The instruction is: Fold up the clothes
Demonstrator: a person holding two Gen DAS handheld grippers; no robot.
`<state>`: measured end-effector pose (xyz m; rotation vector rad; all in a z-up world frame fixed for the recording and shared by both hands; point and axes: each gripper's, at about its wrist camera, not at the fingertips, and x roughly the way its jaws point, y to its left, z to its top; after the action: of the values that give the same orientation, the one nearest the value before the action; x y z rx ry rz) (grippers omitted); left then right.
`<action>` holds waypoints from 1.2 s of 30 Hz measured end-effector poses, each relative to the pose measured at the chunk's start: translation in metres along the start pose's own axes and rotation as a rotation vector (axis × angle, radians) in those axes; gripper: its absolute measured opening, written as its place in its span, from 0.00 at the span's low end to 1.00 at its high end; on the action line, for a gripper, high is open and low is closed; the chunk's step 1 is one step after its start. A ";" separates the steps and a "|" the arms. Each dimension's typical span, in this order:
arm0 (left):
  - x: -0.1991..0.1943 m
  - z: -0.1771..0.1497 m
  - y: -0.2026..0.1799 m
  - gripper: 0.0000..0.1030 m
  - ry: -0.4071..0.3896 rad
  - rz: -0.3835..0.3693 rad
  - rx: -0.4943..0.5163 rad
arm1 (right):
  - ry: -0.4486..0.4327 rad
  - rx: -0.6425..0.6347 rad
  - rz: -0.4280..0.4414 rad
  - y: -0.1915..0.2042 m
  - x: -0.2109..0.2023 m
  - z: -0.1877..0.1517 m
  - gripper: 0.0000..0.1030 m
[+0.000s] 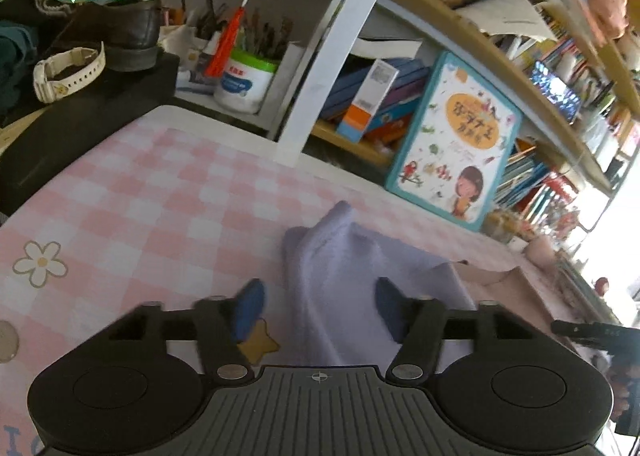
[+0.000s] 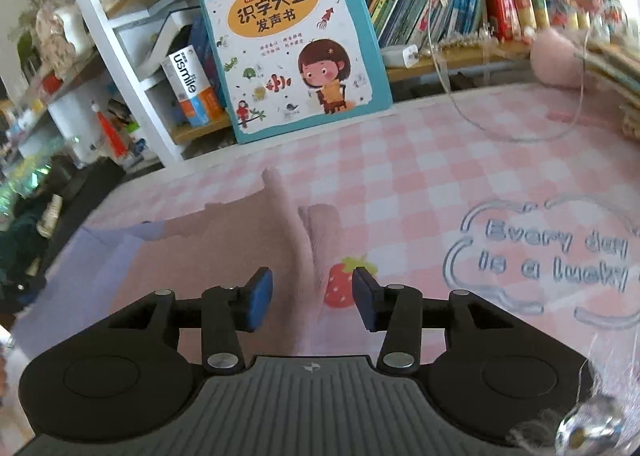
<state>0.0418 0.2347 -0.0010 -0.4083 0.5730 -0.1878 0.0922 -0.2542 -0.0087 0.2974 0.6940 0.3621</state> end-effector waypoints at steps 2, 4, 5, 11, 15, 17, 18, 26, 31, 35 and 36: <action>0.003 -0.002 0.000 0.61 0.034 -0.003 -0.009 | 0.022 0.034 0.023 -0.004 -0.002 -0.003 0.40; 0.008 -0.004 0.000 0.58 0.065 -0.002 -0.024 | 0.041 0.078 0.042 -0.007 -0.003 -0.007 0.37; 0.008 -0.006 0.000 0.55 0.065 -0.007 -0.029 | 0.043 0.099 0.058 -0.009 -0.003 -0.009 0.29; 0.010 -0.008 0.007 0.32 0.093 -0.044 -0.080 | 0.050 0.122 0.089 0.001 -0.003 -0.013 0.17; 0.003 -0.004 0.015 0.31 0.078 -0.004 -0.090 | 0.063 0.121 0.124 0.013 0.001 -0.016 0.17; -0.003 -0.001 0.022 0.31 0.064 0.022 -0.103 | 0.073 0.121 0.148 0.021 0.004 -0.019 0.17; -0.006 0.000 0.026 0.30 0.060 0.032 -0.105 | 0.077 0.119 0.158 0.025 0.006 -0.020 0.17; -0.023 0.007 0.047 0.30 0.038 0.084 -0.098 | 0.085 0.021 0.172 0.064 0.018 -0.026 0.18; -0.030 0.006 0.040 0.34 0.013 0.117 -0.064 | 0.052 -0.082 0.121 0.074 0.014 -0.028 0.24; -0.048 0.003 0.024 0.50 -0.052 0.147 -0.009 | -0.063 -0.238 0.049 0.083 -0.007 -0.035 0.41; -0.054 0.002 0.019 0.50 -0.070 0.158 0.010 | -0.088 -0.266 0.052 0.083 -0.013 -0.036 0.43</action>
<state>-0.0010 0.2681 0.0188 -0.3566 0.5323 -0.0250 0.0406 -0.1798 0.0036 0.0781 0.5446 0.4828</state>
